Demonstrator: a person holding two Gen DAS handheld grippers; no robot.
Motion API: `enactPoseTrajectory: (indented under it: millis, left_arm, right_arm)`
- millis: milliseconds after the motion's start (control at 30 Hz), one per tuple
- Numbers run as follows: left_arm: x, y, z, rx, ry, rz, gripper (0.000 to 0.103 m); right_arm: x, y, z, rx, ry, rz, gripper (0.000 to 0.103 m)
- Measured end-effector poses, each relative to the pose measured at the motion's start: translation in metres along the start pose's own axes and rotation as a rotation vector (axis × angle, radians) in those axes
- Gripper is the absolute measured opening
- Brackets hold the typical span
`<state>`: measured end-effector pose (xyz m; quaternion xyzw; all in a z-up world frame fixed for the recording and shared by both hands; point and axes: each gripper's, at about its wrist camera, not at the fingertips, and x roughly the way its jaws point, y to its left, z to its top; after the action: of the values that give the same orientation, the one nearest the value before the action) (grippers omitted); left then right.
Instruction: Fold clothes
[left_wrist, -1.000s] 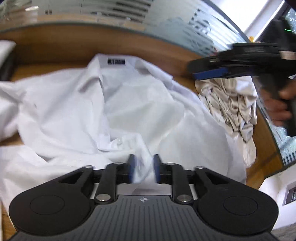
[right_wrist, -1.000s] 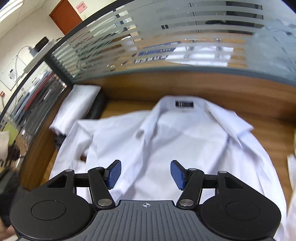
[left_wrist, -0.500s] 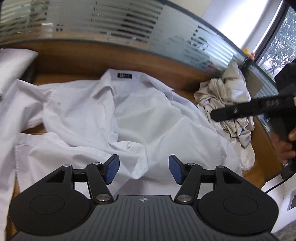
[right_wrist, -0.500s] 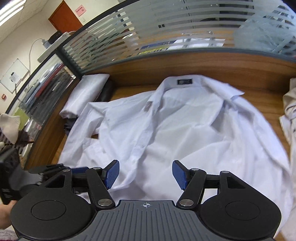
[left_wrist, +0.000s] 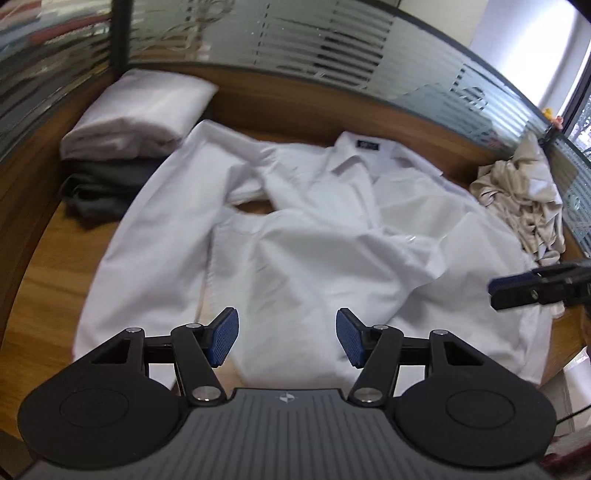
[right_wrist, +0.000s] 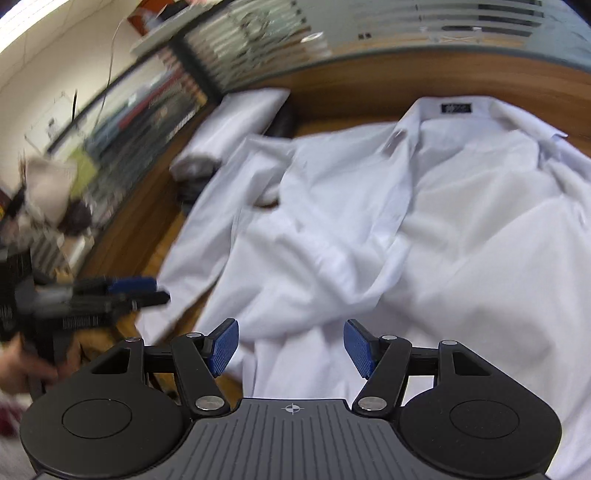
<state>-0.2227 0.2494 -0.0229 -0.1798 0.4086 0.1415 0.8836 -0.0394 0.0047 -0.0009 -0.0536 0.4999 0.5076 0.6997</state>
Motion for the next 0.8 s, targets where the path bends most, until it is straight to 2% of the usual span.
enactPoseTrajectory:
  millis: [200, 367, 467, 567, 633, 733, 800]
  left_arm:
    - [0.024, 0.029, -0.023, 0.012, 0.047, -0.019, 0.051]
    - [0.038, 0.029, -0.033, 0.080, 0.078, -0.080, 0.050]
    - [0.038, 0.029, -0.033, 0.113, 0.079, -0.111, 0.050]
    - [0.032, 0.029, -0.031, 0.144, 0.059, -0.108, 0.051]
    - [0.028, 0.029, -0.030, 0.166, 0.048, -0.095, 0.052]
    - [0.023, 0.032, -0.029, 0.167, 0.040, -0.083, 0.052]
    - [0.021, 0.038, -0.027, 0.106, 0.048, -0.096, 0.052]
  right_arm:
    - [0.022, 0.041, -0.055, -0.049, -0.004, -0.096, 0.066]
    - [0.037, 0.070, -0.090, -0.064, -0.048, -0.164, 0.066]
    - [0.053, 0.089, -0.100, -0.130, -0.075, -0.187, 0.065]
    - [0.073, 0.105, -0.097, -0.250, -0.093, -0.256, 0.062]
    - [0.086, 0.112, -0.091, -0.323, -0.105, -0.300, 0.059]
    - [0.099, 0.115, -0.082, -0.400, -0.098, -0.291, 0.049]
    - [0.107, 0.116, -0.077, -0.443, -0.080, -0.273, 0.024]
